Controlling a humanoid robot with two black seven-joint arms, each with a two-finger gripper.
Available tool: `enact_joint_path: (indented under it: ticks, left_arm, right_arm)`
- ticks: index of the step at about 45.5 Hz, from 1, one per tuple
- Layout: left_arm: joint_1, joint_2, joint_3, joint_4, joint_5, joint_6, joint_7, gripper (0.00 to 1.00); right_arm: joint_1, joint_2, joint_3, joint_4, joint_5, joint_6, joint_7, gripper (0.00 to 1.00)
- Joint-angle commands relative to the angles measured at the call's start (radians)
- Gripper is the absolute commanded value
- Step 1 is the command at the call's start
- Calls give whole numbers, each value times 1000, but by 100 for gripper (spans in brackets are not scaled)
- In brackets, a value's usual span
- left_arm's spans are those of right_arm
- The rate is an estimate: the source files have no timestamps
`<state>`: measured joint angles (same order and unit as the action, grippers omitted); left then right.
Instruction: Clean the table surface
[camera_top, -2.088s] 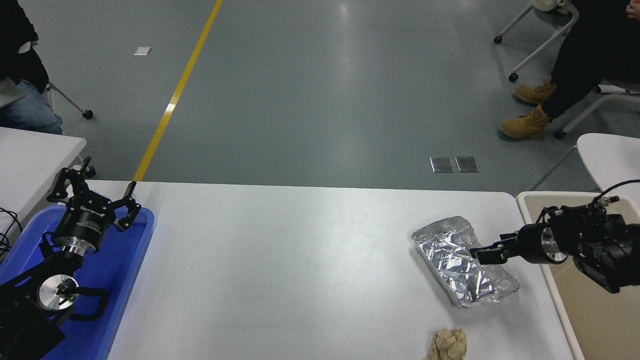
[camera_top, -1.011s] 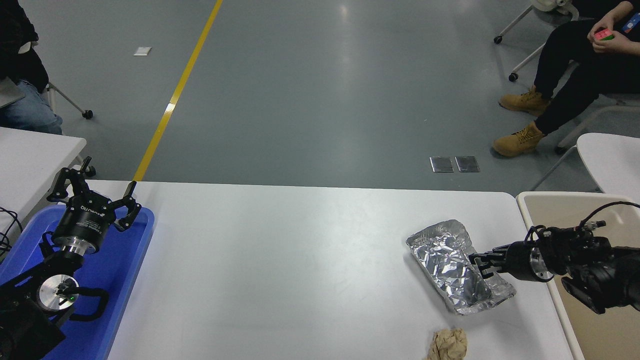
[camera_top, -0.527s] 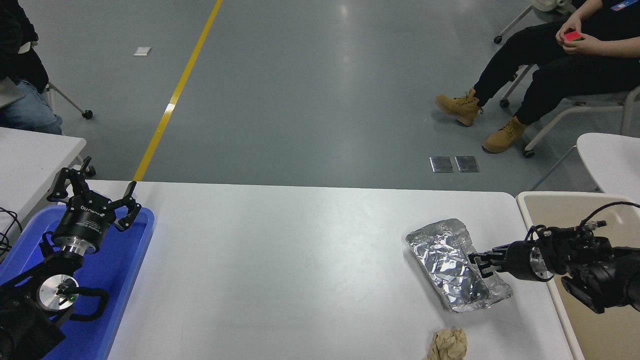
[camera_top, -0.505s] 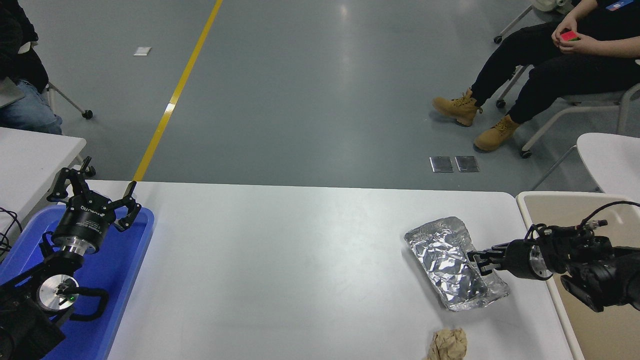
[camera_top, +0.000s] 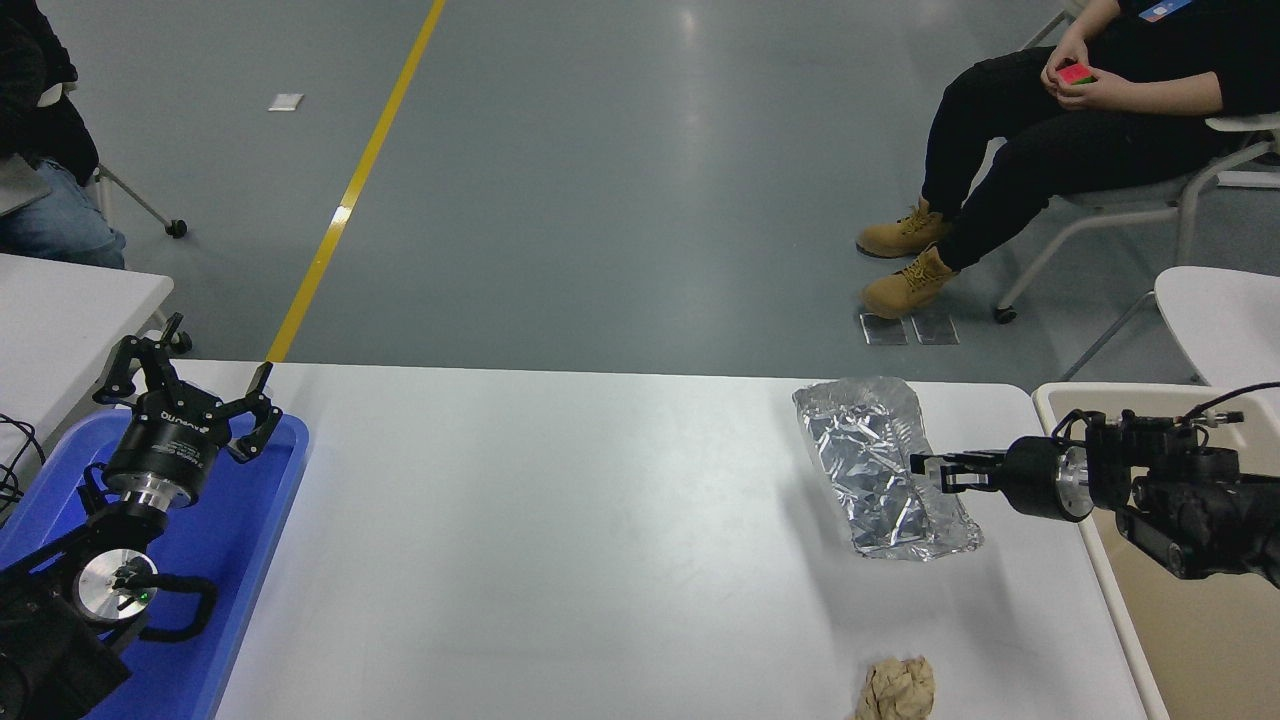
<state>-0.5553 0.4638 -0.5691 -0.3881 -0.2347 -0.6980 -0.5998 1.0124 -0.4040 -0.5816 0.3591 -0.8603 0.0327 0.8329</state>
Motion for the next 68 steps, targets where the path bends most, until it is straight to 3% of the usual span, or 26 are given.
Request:
enact_joint_path:
  ticks: [1,27,42,57,68]
  left_arm:
    - [0,-1,0,0,0,0,0,100]
    - [0,-1,0,0,0,0,0,100]
    - [0,1,0,0,0,0,0,100]
    - [0,-1,0,0,0,0,0,100]
    - [0,-1,0,0,0,0,0,100]
  right_arm:
    - [64,-71,83,-3,35,105,40,0]
    - [183,-245,255,-5,35,292,40,0]
    - [184,-297,286,-25,37,317,40,0]
    - [57,-288,263,-250,112,319,40,0]
    - [-70,-285,263,-327,164,309,-15,0]
